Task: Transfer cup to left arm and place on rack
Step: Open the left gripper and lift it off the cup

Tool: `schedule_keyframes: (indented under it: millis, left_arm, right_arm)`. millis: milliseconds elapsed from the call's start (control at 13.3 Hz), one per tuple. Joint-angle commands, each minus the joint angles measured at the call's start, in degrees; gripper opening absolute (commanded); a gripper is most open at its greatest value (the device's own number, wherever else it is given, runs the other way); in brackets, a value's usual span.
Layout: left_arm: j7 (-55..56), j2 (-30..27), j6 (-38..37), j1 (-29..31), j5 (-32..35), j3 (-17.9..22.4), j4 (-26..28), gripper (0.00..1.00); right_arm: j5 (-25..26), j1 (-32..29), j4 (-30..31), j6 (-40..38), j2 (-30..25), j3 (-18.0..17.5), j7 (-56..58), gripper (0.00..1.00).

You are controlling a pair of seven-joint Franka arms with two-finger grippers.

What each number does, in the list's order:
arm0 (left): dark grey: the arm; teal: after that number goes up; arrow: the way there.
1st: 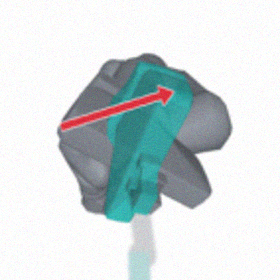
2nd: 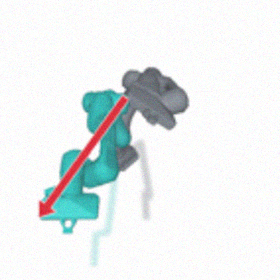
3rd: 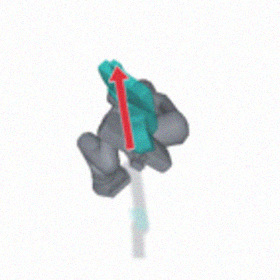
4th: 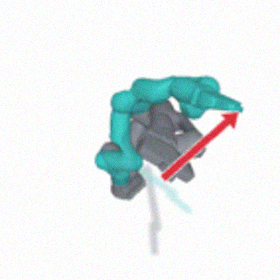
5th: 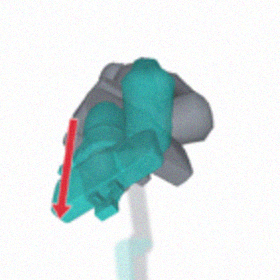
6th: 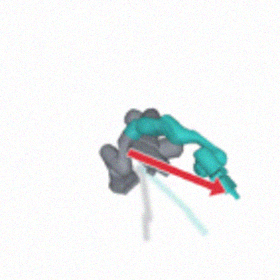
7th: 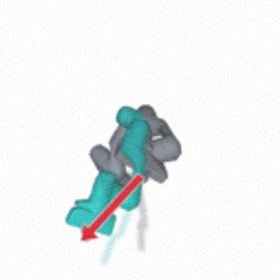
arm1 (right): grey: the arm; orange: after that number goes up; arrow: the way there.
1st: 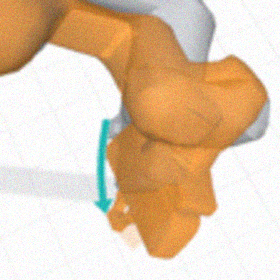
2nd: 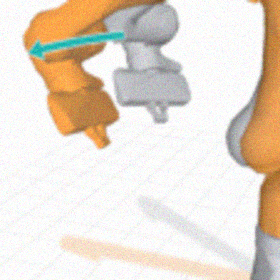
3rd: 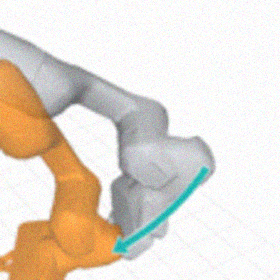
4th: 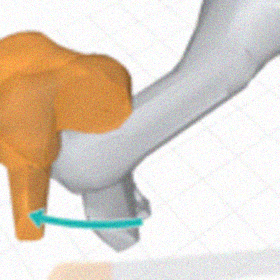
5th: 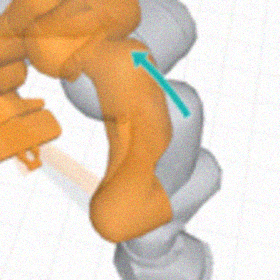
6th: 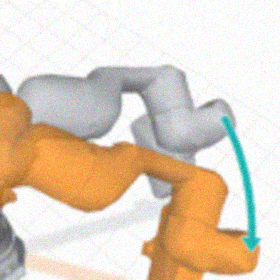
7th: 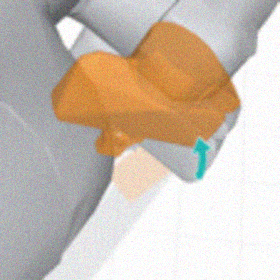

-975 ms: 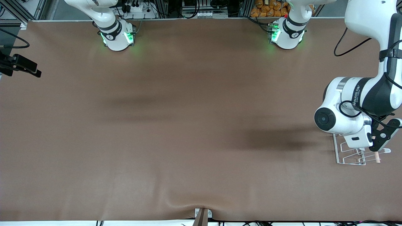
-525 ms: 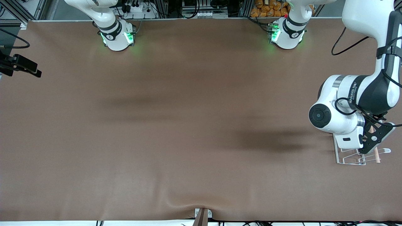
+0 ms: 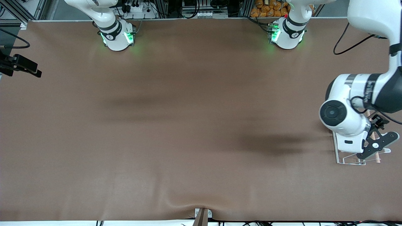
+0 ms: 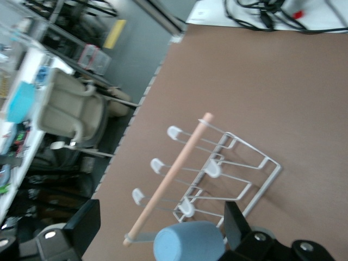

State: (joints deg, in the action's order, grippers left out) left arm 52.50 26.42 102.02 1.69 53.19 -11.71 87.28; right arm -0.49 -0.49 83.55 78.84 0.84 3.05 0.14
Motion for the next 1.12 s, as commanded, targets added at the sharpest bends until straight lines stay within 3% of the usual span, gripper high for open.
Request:
schedule_keyframes:
  millis: [0,150,525,1050]
  left_arm:
    - [-5.55,-1.98,3.97,1.83,-7.71,-0.25,-0.09,1.00]
    - [-6.44,-3.29,5.20,1.92,-14.21,-0.25,-0.09,1.00]
    - [-21.63,-7.95,5.12,2.09,-30.92,-0.25,0.00,1.00]
    - [-28.65,-14.45,2.04,2.27,-51.76,1.68,-0.53,1.00]
  right_arm:
    - [0.84,0.05,0.30,0.17,-0.40,-0.24,0.48,1.00]
    - [0.84,0.05,0.30,0.17,-0.40,-0.24,0.48,1.00]
    - [1.02,-0.04,0.30,0.43,-0.49,-0.24,0.48,1.00]
    - [1.11,-0.22,0.04,1.49,-0.49,-0.24,0.48,1.00]
